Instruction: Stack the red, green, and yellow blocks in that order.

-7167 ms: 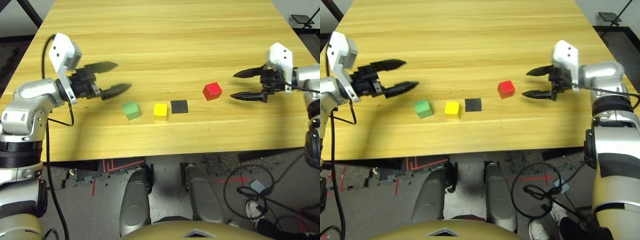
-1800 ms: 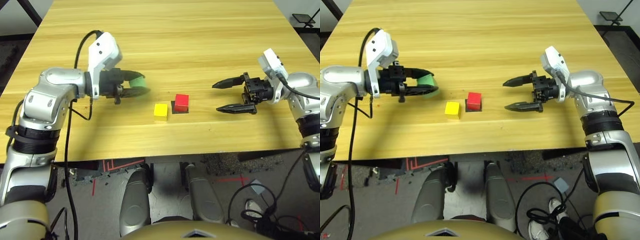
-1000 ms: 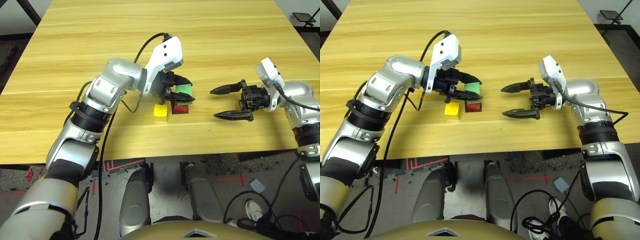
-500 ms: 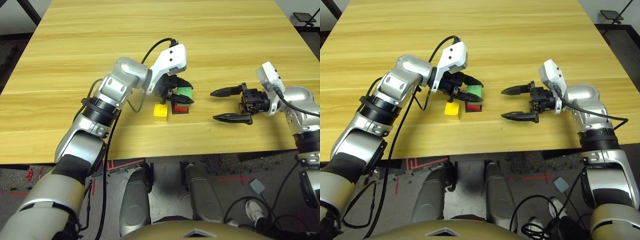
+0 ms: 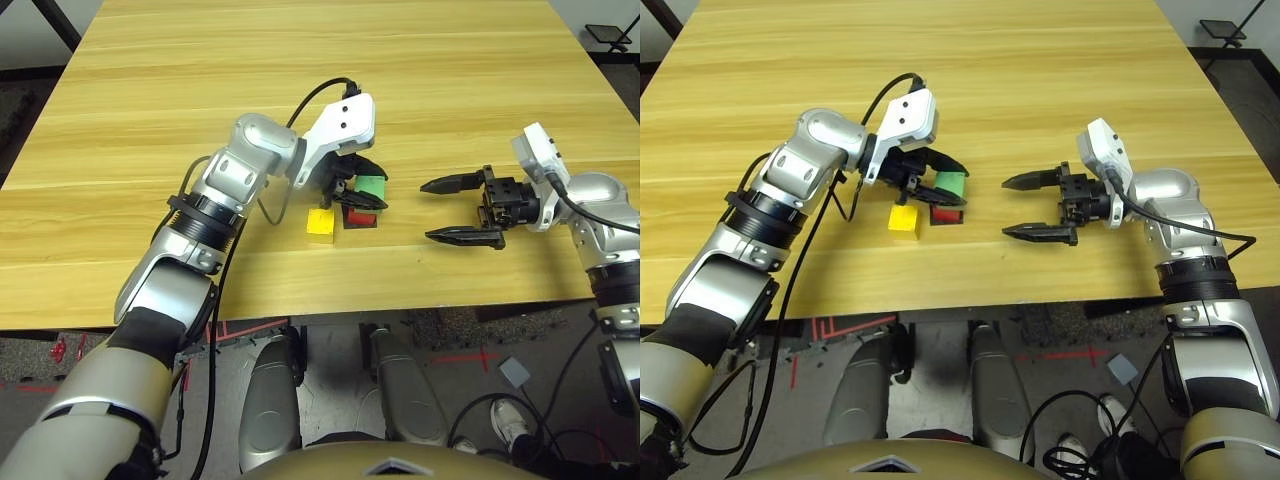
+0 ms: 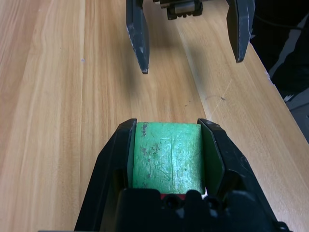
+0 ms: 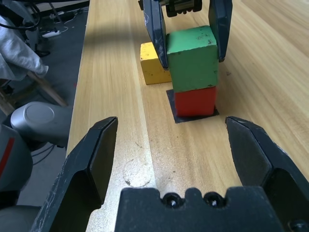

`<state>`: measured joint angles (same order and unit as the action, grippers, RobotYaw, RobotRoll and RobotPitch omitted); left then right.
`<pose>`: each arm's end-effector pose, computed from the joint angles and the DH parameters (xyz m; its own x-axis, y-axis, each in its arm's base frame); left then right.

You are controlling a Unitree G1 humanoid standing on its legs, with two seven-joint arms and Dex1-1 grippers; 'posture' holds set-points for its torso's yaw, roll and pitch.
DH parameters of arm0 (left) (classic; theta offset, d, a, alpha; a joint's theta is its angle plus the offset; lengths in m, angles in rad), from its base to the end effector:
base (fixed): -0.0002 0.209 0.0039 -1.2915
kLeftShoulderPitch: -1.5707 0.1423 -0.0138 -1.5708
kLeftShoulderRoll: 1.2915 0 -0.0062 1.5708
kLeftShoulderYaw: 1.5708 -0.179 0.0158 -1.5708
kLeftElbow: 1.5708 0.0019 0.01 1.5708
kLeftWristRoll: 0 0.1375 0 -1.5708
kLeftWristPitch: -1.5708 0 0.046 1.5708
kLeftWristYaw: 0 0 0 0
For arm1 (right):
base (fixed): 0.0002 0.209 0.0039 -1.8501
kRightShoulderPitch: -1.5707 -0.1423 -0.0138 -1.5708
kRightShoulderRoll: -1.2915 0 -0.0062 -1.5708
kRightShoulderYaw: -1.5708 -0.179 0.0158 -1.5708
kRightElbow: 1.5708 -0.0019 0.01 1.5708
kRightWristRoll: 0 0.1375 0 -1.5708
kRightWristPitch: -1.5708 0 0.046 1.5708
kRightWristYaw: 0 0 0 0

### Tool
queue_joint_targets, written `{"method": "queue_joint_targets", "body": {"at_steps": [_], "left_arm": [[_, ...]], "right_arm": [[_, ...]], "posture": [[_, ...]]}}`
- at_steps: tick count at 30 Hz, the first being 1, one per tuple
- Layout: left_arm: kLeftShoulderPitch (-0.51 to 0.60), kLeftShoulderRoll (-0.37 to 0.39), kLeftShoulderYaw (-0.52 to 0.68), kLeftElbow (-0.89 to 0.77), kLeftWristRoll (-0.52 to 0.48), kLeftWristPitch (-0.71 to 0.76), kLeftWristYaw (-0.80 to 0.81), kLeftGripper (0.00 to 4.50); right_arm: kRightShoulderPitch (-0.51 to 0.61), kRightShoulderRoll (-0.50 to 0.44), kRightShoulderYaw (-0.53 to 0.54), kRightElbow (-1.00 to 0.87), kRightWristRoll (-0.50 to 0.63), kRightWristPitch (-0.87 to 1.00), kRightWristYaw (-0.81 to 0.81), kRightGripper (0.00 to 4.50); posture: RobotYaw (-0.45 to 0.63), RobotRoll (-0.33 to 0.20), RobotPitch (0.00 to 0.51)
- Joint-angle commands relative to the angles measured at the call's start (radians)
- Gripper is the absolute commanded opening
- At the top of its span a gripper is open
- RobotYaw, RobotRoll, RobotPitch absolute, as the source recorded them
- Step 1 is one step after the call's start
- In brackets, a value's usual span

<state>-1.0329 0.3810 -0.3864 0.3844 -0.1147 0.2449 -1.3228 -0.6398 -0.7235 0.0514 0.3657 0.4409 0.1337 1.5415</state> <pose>0.3330 0.1070 0.2341 0.0480 -0.8878 -0.4578 0.9255 -0.1329 0.3547 0.2979 -0.2658 0.1895 0.1324 0.9636 -0.2324 -0.9791 0.0907 -0.1818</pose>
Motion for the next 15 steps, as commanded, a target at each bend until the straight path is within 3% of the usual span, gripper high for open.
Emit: {"method": "queue_joint_targets", "body": {"at_steps": [1,4,5,10,15], "left_arm": [[0.022,0.01,-0.017,0.021,0.032,0.001,-0.009,2.05],[0.025,0.011,-0.018,0.019,0.036,0.006,-0.006,2.05],[0.026,0.01,-0.018,0.018,0.036,0.011,-0.004,2.77],[0.037,0.02,-0.009,-0.028,0.027,0.053,-0.029,4.49],[0.055,0.108,0.024,-0.165,-0.018,0.178,-0.087,4.49]], "right_arm": [[-0.01,0.003,-0.004,0.005,-0.013,0.008,0.003,4.5],[-0.014,0.004,-0.004,0.009,-0.016,0.008,0.008,4.5],[-0.016,0.005,-0.004,0.011,-0.017,0.008,0.01,4.5],[-0.023,0.006,-0.004,0.02,-0.022,0.008,0.014,4.5],[-0.034,0.012,-0.003,0.037,-0.032,0.003,0.018,4.5]], "posture": [[0.02,0.004,0.253],[0.02,0.003,0.254],[0.02,0.002,0.254],[0.03,0.0,0.252],[0.04,0.0,0.244]]}}
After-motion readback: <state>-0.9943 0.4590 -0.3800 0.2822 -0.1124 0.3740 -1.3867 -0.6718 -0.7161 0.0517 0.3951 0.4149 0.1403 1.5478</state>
